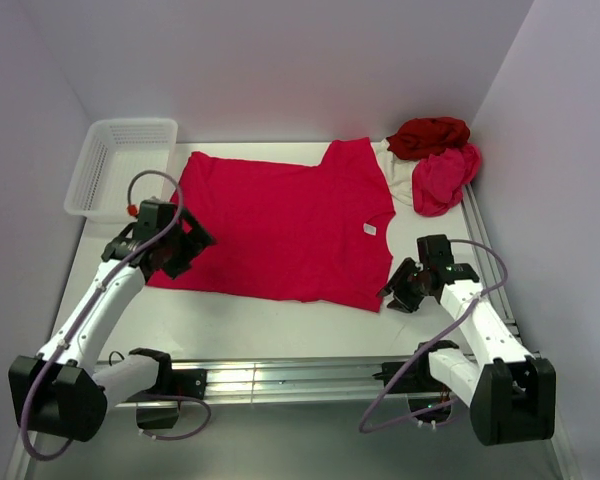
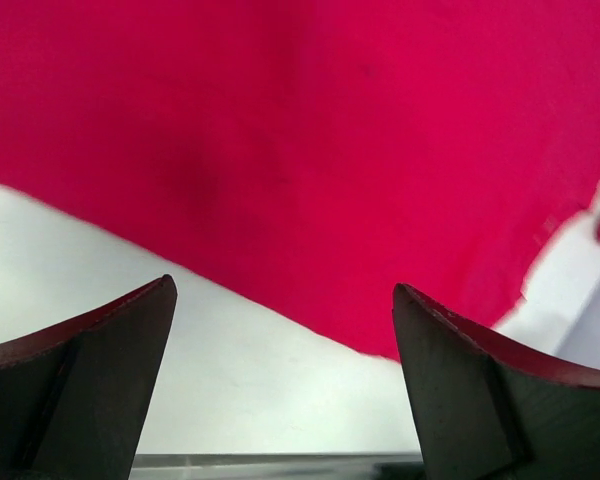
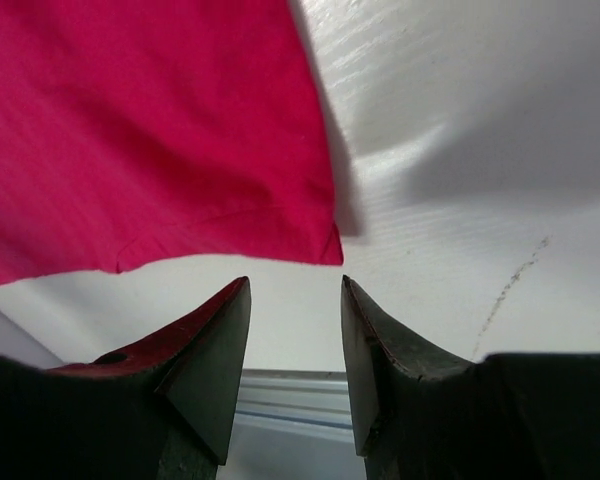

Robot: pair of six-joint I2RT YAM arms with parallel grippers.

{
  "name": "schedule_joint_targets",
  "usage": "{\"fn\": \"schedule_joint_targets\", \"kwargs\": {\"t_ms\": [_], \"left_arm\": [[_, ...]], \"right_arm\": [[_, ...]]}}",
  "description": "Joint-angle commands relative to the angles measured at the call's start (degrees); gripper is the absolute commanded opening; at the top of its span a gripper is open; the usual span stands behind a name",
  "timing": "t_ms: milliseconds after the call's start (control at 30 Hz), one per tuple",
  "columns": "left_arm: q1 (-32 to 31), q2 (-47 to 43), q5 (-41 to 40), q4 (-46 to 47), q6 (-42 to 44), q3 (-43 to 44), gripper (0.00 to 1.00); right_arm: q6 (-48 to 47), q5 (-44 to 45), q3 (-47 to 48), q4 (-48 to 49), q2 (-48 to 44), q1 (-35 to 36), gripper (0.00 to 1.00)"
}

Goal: Roll the t-shirts
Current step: Fold the tshirt

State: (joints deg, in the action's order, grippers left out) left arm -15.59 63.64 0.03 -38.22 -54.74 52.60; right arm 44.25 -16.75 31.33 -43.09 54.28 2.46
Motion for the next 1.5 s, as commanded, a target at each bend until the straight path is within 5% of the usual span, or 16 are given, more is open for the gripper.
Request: {"fn": "schedule_joint_targets", "kwargs": {"t_ms": [0,567,700,867,1167,1467], "left_arm": [[5.8,-2.7,-0.6,-3.3,3.3,-3.5,0.94],[32.7,-1.1,9.0,-1.1,10.6,-8.9,0.89],[35.0,0.8,9.8,0.5,9.9,-9.3,0.89],[36.0,2.4,10.3,2.1,8.6,-10.2,0.87],[36.0,3.7,9.5,5.0,7.1,-14.3,0.85],[36.1,4.4,7.7,7.1,4.2,-17.5,0.78]], "right_arm": [[0.3,3.4,-0.4,4.5,2.5,1.0,0.48],[3.8,8.0,-4.0,12.4,9.2,6.9,0.44],[4.0,9.9,-3.6,13.1,10.2,6.9,0.39],[3.9,11.5,-2.2,10.5,10.2,6.7,0.00],[4.3,14.4,-2.9,4.2,1.0,0.9,0.00],[3.5,14.1,-2.4,3.8,1.8,-5.0,0.00]]}}
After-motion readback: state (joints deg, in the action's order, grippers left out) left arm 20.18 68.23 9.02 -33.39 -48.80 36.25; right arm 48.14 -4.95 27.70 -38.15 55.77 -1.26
